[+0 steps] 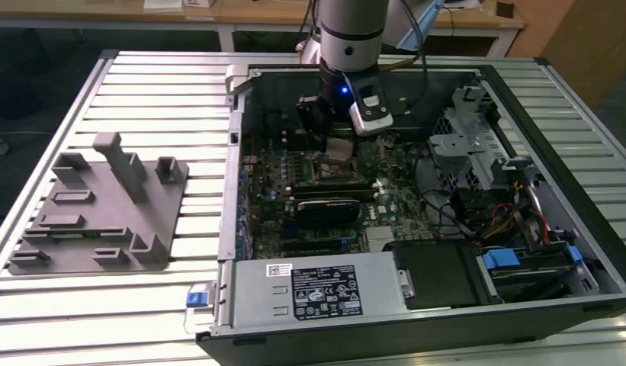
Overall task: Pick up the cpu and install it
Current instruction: 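Place the cpu into insertion slot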
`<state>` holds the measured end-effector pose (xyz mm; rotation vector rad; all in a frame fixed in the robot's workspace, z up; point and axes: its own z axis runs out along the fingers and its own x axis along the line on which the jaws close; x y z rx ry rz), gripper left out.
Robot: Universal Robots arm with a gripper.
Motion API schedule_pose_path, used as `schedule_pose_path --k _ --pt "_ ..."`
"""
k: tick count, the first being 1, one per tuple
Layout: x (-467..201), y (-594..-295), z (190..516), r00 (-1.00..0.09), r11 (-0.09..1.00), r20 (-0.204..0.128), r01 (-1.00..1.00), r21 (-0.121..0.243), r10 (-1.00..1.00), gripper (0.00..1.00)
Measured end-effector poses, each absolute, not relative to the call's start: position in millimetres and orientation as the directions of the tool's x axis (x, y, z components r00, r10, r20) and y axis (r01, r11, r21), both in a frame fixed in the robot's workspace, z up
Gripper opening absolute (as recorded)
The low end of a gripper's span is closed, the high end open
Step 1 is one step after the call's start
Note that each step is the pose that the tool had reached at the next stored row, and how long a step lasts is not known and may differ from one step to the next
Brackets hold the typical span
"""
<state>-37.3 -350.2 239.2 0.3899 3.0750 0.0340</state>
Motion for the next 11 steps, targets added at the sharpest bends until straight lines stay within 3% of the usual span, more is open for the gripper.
schedule_pose_path --k 11 --pt "-37.3 -350.2 239.1 -0.903 0.904 -0.039 0.427 0.027 0.428 0.55"
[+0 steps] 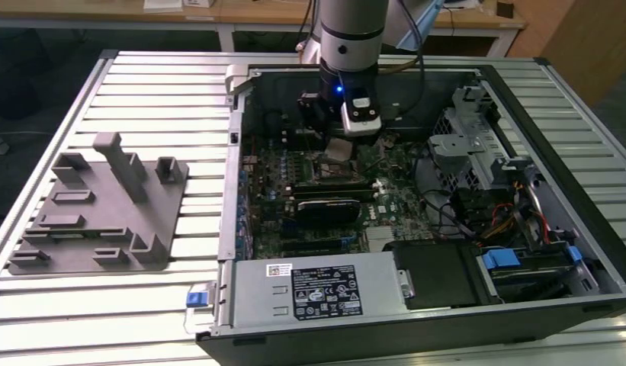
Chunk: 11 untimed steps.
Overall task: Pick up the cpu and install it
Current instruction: 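Place the cpu into insertion slot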
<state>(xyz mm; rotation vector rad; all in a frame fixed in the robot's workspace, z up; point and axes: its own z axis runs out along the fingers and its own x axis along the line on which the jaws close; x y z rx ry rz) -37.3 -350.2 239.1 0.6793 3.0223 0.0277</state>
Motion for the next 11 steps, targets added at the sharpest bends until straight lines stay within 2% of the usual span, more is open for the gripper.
schedule_pose_path --k 11 --pt "-37.3 -350.2 239.0 -0.799 0.8 -0.039 0.599 0.027 0.599 0.55"
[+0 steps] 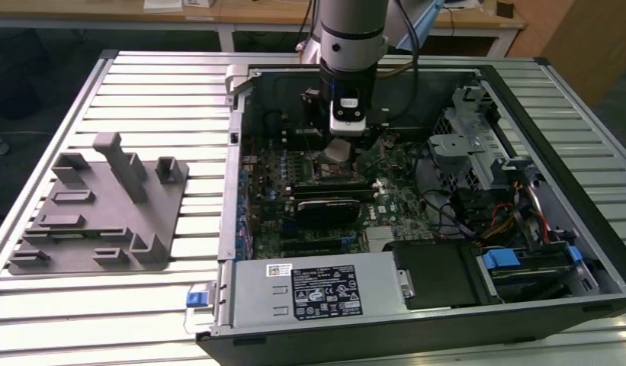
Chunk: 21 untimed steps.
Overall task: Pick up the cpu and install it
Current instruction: 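Place the cpu into insertion slot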
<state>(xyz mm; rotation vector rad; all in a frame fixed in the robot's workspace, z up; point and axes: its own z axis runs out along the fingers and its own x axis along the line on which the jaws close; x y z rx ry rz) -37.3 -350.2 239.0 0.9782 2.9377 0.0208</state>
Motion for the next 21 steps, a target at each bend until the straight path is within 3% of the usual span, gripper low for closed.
schedule_pose_path --k 21 --pt "-37.3 -350.2 238.4 -0.518 0.519 -0.039 0.854 0.027 0.854 0.55"
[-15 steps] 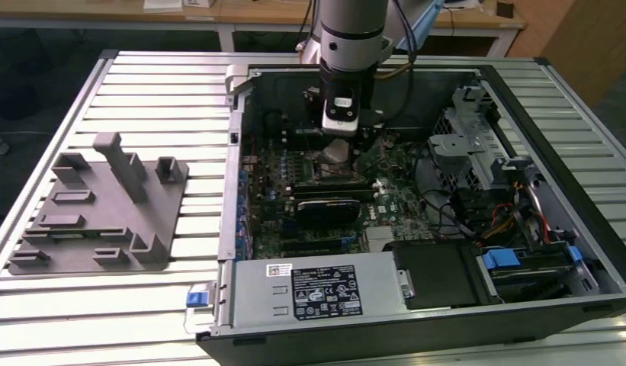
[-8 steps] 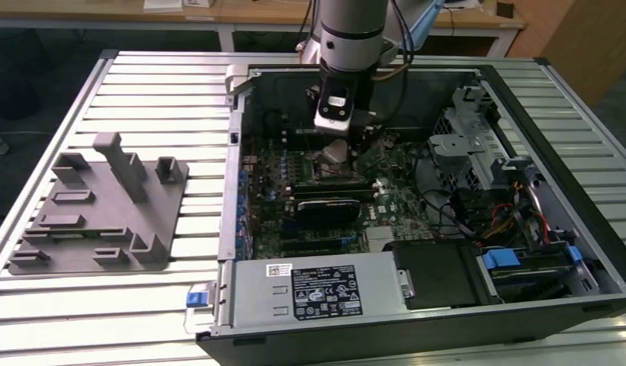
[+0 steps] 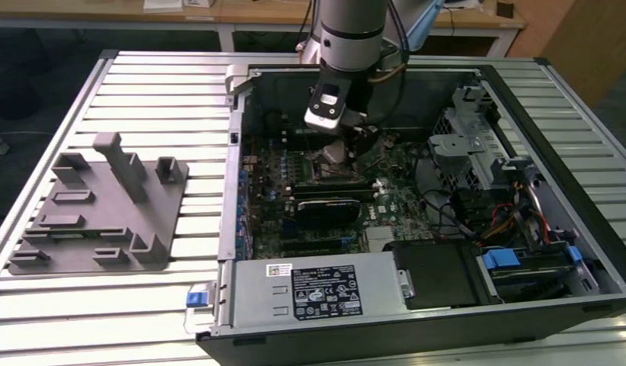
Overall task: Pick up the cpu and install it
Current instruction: 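Place the cpu into insertion slot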
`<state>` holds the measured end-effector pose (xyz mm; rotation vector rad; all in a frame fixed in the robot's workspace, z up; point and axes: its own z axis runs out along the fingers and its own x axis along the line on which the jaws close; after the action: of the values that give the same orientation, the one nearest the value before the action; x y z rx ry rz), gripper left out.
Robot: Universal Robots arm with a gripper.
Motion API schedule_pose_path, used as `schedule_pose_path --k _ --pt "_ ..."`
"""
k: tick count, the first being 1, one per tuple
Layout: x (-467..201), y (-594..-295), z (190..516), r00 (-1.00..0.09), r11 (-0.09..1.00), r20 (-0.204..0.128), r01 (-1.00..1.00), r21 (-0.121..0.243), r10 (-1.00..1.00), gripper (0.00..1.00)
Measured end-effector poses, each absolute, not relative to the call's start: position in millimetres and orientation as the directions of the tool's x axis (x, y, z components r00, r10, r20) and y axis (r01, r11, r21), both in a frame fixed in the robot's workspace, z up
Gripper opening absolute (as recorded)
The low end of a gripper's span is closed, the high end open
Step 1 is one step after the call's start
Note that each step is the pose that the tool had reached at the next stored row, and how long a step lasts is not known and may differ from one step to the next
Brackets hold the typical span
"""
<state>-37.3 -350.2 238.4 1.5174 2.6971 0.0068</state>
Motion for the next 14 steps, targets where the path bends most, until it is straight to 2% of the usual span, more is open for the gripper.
schedule_pose_path --k 14 --pt "-37.4 -350.2 237.4 -0.287 0.288 -0.039 0.957 0.027 0.957 0.55"
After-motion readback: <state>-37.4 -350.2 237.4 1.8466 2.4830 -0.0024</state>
